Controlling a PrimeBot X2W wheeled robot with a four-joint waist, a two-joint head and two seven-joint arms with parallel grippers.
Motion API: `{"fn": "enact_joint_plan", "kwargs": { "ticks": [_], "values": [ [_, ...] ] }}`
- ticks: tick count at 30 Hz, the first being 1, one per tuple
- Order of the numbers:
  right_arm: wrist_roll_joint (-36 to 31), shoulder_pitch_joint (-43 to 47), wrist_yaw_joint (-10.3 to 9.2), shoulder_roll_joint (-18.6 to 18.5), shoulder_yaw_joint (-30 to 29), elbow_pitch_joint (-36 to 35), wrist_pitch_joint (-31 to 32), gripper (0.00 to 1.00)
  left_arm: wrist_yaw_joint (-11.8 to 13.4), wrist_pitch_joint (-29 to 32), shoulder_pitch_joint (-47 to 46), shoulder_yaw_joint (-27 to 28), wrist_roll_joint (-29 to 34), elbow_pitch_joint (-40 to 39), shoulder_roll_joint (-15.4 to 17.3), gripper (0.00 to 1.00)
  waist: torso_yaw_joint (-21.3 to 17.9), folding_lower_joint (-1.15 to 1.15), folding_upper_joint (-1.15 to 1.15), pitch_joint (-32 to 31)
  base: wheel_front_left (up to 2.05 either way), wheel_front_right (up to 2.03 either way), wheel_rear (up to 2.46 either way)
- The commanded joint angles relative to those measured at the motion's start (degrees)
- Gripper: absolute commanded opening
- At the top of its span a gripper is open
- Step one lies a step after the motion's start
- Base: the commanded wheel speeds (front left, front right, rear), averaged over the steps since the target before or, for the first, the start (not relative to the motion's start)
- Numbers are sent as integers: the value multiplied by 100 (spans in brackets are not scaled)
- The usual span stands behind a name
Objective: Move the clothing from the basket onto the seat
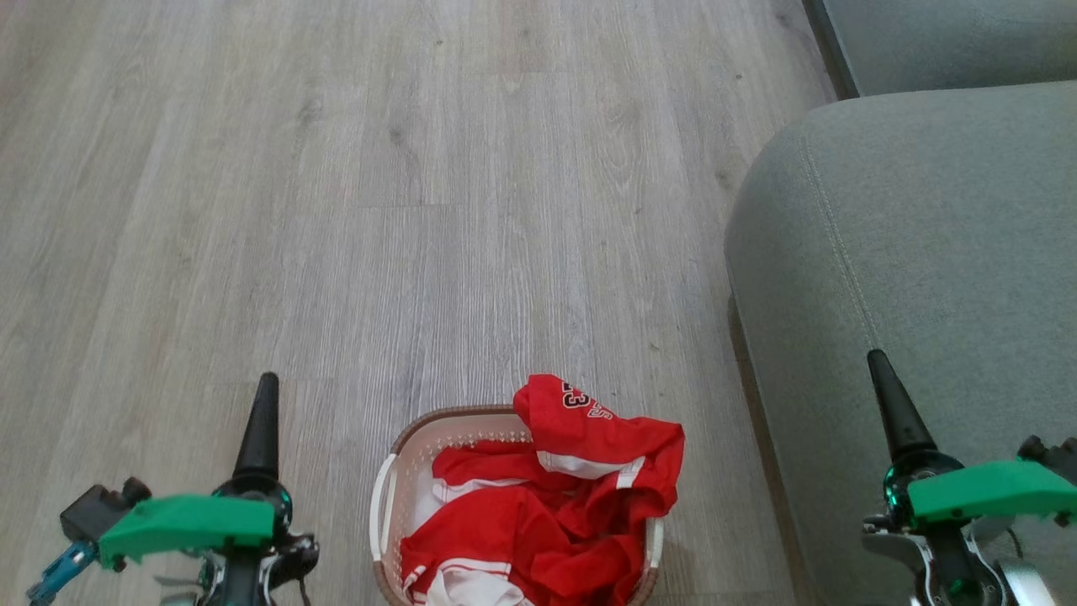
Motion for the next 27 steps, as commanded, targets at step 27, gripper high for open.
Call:
{"fn": "enact_joint_plan", "kwargs": {
  "ticks": [27],
  "values": [
    [-2490, -338, -1, -624, 651, -483, -525, 100, 560, -484, -379, -546, 2726, -401, 77, 100, -3, 0, 0, 18, 0, 0, 0]
  ]
}}
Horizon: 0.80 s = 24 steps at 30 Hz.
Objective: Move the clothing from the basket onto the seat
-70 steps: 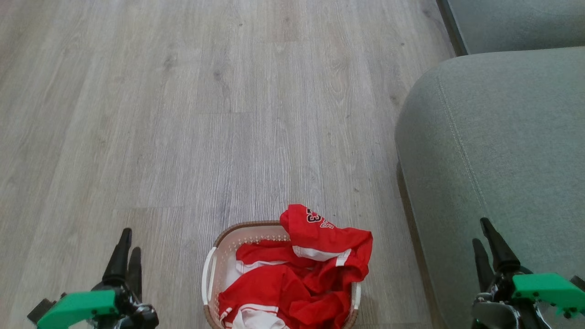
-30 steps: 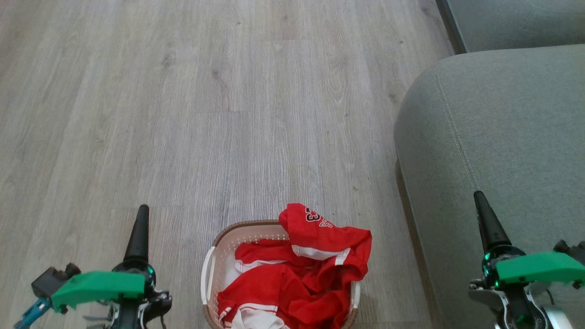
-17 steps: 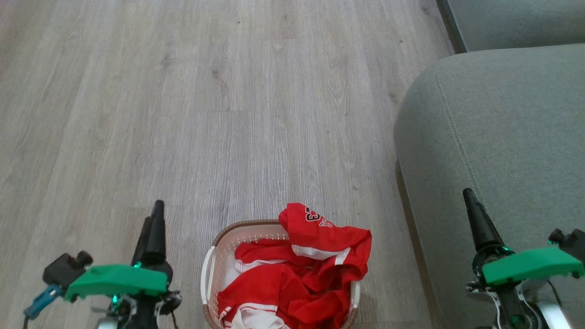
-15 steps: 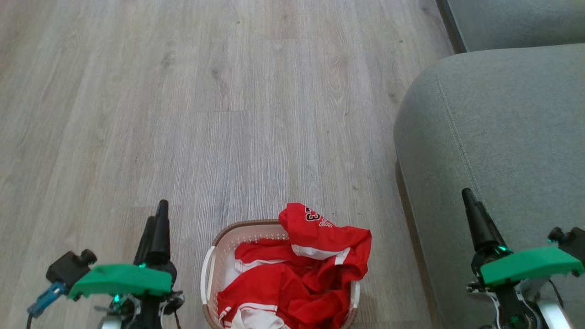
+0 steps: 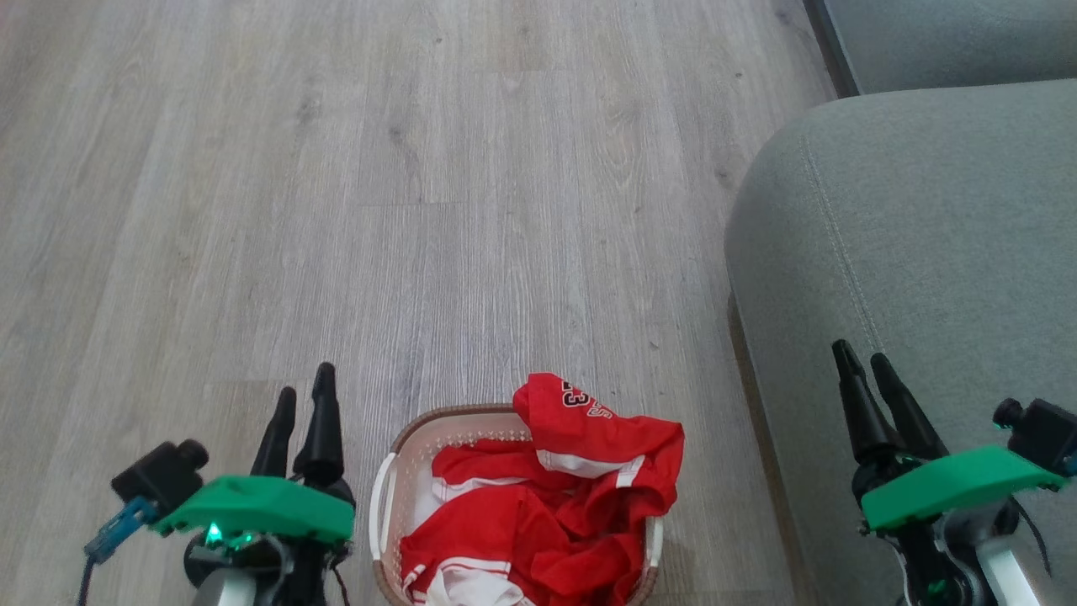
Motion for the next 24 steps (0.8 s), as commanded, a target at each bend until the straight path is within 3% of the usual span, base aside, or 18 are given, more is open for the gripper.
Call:
{"fn": "enact_joint_plan", "kwargs": {
  "ticks": [1, 24],
  "values": [
    [-175, -252, -1, -177, 81, -260, -89, 100, 50, -68, -308, 38, 199, -220, 71, 100, 1, 0, 0, 0, 0, 0, 0],
    [-1535, -249, -1, -400, 211, -358, -478, 100, 462, -453, -365, -342, 1958, -428, 84, 100, 8, 0, 0, 40, 0, 0, 0]
  ]
}}
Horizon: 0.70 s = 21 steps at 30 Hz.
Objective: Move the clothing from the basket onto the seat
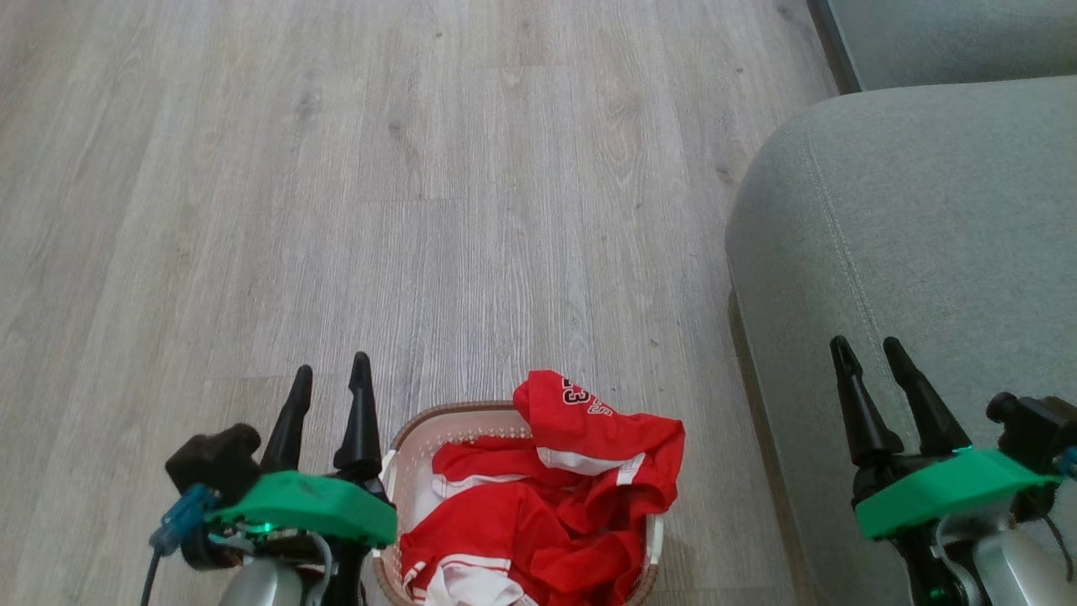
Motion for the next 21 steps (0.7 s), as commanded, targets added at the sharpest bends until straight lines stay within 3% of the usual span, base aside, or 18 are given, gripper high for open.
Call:
{"fn": "enact_joint_plan", "kwargs": {
  "ticks": [1, 21],
  "values": [
    [-170, -250, -1, -176, 92, -241, -90, 100, 66, -93, -319, 109, 193, -235, 74, 100, 0, 0, 0, 4, 0, 0, 0],
    [-1219, -288, -1, -410, 313, -462, -428, 100, 356, -428, -391, -222, 1500, -476, 85, 100, -13, 0, 0, 104, 0, 0, 0]
  ]
}}
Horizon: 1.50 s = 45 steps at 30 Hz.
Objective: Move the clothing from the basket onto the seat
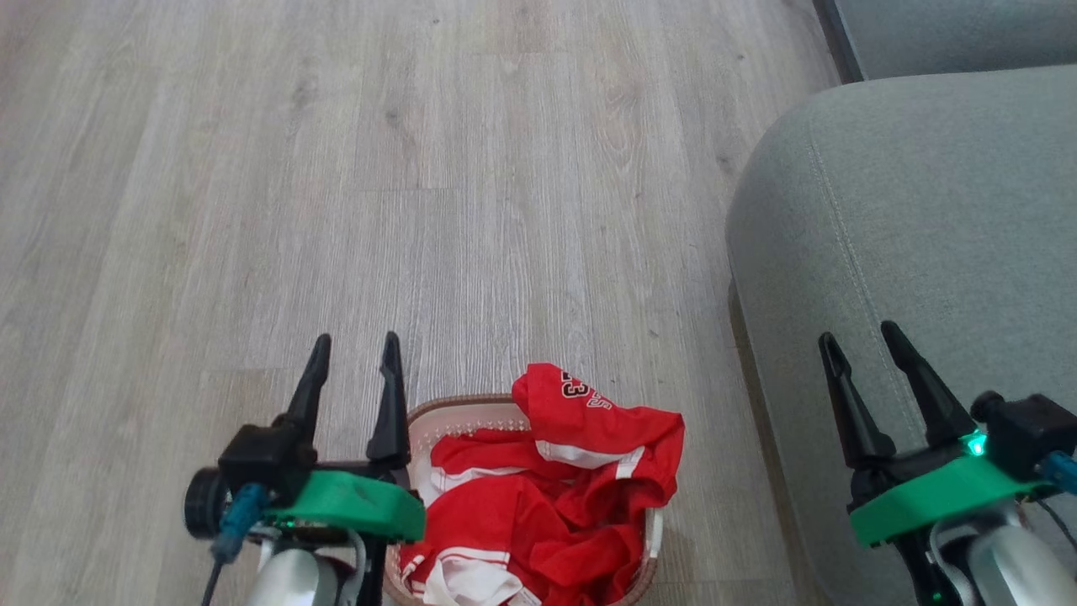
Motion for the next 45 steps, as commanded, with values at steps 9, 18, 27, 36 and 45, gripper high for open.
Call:
{"fn": "enact_joint_plan", "kwargs": {
  "ticks": [9, 18, 27, 36, 45],
  "values": [
    [-424, -283, -1, -212, 151, -320, -184, 100, 136, -171, -309, 37, 491, -283, 60, 100, -10, 0, 0, 36, 0, 0, 0],
    [-396, -310, -1, -240, 138, -346, -184, 100, 179, -171, -334, 5, 473, -264, 60, 100, -47, 0, 0, 137, 0, 0, 0],
    [-315, -402, -1, -342, 126, -424, -184, 100, 266, -171, -447, -115, 427, -209, 60, 100, -162, 0, 0, 388, 0, 0, 0],
    [-166, -549, -1, -482, 99, -519, -184, 100, 382, -171, -666, -322, 323, -16, 60, 100, -355, 0, 0, 823, 0, 0, 0],
    [-3, -779, -1, -667, 45, -640, -184, 100, 552, -171, -1019, -627, 174, 386, 60, 100, -554, 0, 0, 1335, 0, 0, 0]
  ]
}}
